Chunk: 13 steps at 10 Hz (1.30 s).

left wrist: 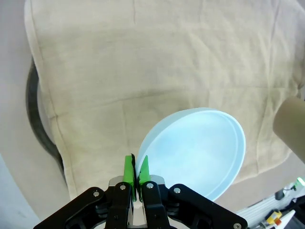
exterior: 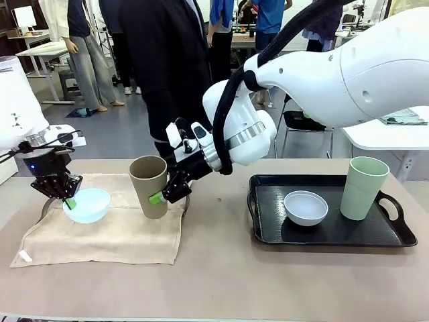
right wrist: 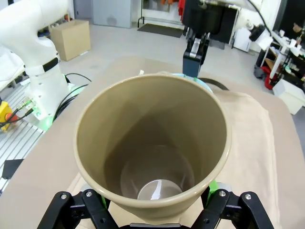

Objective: Set up a tray with a mat and arrange the tableware.
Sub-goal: Place the Picnic Bowl and Reusable plastic cup back onto the Handle tray in front of the human's position.

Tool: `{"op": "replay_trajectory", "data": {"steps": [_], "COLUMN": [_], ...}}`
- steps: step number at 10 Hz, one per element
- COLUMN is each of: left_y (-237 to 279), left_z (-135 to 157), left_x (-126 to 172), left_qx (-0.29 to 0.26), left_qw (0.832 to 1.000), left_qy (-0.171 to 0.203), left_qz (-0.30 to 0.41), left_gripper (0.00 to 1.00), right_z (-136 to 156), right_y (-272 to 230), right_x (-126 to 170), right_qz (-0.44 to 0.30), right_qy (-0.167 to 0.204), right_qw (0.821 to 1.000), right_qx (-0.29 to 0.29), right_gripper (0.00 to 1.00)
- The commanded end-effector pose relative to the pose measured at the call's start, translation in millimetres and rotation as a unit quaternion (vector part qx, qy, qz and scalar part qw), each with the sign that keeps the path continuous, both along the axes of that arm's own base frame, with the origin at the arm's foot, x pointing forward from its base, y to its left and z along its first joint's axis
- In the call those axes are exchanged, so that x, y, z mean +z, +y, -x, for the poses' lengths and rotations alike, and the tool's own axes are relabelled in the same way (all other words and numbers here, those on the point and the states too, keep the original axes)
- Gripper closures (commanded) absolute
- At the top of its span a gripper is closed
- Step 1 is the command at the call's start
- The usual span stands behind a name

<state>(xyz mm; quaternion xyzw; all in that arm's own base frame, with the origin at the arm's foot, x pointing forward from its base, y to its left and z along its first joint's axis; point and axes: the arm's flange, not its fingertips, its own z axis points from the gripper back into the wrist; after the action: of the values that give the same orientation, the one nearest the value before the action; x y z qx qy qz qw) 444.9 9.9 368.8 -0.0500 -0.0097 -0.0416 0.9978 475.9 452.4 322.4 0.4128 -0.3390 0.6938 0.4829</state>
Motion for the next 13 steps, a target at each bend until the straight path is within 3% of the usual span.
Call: {"op": "replay_trajectory", "data": {"steps": [1, 2, 3, 5, 6, 7, 8, 13], "left_y": [-0.1, -0.5, 0.3, 1.5, 2.2, 2.5, 2.8, 2.4], "left_z": [-4.9, -7.5, -6.6, -4.6, -5.9, -4.7, -4.6, 2.3], "left_x": [-5.3, -4.9, -4.5, -4.3, -2.4, -2.4, -1.2, 1.6], "left_qx": [-0.007, -0.011, -0.013, -0.017, -0.019, -0.020, -0.022, -0.045], "left_qw": [1.000, 0.999, 0.999, 0.999, 0.999, 0.999, 0.999, 0.999], "left_qy": [-0.020, -0.021, -0.024, -0.020, -0.015, -0.012, -0.009, -0.002], "left_qz": [0.022, 0.024, 0.025, 0.027, 0.026, 0.024, 0.022, 0.023], "left_gripper": [0.96, 0.96, 0.66, 0.06, 0.00, 0.00, 0.53, 0.04], "right_z": [-7.2, -9.7, -8.8, -8.3, -9.1, -8.2, -7.7, -10.1], "right_y": [2.4, 1.9, 3.1, 4.2, 3.5, 2.3, 0.1, -17.8], "right_x": [-17.1, -24.0, -28.2, -25.8, -22.5, -22.5, -21.7, -19.4], "right_qz": [0.002, 0.004, 0.005, 0.008, 0.010, 0.016, 0.032, 0.054], "right_qy": [0.006, 0.013, 0.018, 0.020, 0.019, 0.027, 0.043, 0.100], "right_qw": [1.000, 1.000, 1.000, 1.000, 1.000, 0.999, 0.998, 0.993], "right_qx": [0.008, 0.010, 0.016, 0.016, 0.012, 0.005, -0.015, -0.044], "right_gripper": [0.14, 0.14, 0.00, 0.00, 0.00, 0.00, 0.00, 0.00]}}
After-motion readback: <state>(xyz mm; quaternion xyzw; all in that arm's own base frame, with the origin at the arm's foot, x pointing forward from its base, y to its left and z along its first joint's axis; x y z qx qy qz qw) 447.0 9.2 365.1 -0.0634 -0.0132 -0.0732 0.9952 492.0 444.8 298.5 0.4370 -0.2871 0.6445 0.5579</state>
